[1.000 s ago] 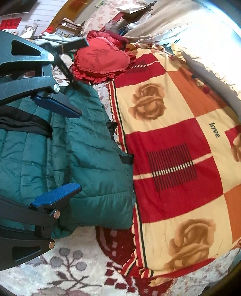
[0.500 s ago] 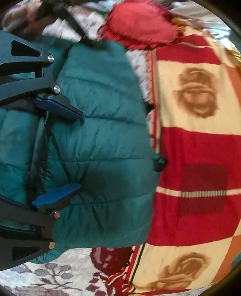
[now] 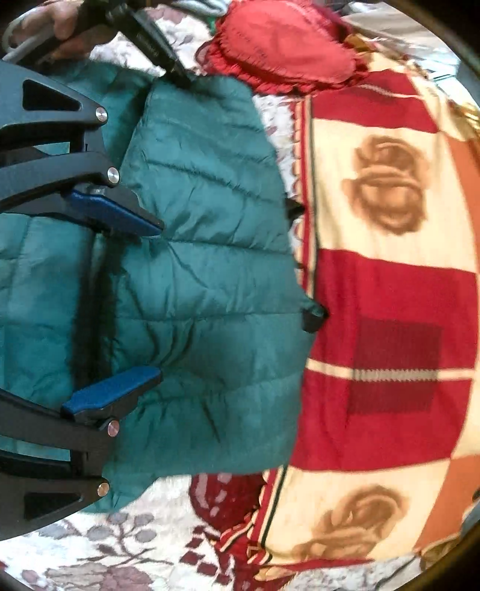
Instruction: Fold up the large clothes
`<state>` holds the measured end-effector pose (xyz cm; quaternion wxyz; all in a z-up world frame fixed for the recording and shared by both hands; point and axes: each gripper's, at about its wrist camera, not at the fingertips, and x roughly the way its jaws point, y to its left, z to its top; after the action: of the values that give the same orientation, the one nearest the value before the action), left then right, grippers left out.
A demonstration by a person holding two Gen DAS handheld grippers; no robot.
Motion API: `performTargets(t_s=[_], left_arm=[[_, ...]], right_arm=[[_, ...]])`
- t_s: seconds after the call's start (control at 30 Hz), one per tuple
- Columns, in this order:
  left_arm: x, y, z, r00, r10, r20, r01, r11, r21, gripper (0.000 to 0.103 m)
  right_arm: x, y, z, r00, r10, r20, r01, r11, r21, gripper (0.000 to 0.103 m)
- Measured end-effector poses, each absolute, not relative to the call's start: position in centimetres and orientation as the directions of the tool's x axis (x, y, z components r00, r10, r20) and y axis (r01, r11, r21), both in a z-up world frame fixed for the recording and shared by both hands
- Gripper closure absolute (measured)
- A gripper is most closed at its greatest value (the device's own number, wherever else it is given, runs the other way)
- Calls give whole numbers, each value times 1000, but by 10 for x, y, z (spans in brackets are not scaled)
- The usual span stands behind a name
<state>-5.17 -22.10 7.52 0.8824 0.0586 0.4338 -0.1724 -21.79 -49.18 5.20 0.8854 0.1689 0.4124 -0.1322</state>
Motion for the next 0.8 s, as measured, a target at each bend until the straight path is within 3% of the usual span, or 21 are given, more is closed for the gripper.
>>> performTargets(t_s=[0.37,0.4,0.5,0.67,0.8], left_arm=[[-73,-223,118,618,-285,-732,391,920,-28,81],[-74,-224,120,622,-289,-728,391,920,-32,77],[-76,-223,128,636,-303,-710,370,927,-64,36],[-73,-216,138,645,-377,-664,354,918,-178,33],[-68,-234,124,628,-343,-698,367,922,-123,33]], right_arm=[[-236,-513,84,675,-126,-727,407,885,225,31],[-234,-514,83,673,-131,-728,412,884,221,31],[-229,-519,77,658,-137,-741,423,881,213,30],[-214,-525,55,621,-137,-772,443,873,202,30],[-199,-520,43,612,-145,-777,444,876,187,30]])
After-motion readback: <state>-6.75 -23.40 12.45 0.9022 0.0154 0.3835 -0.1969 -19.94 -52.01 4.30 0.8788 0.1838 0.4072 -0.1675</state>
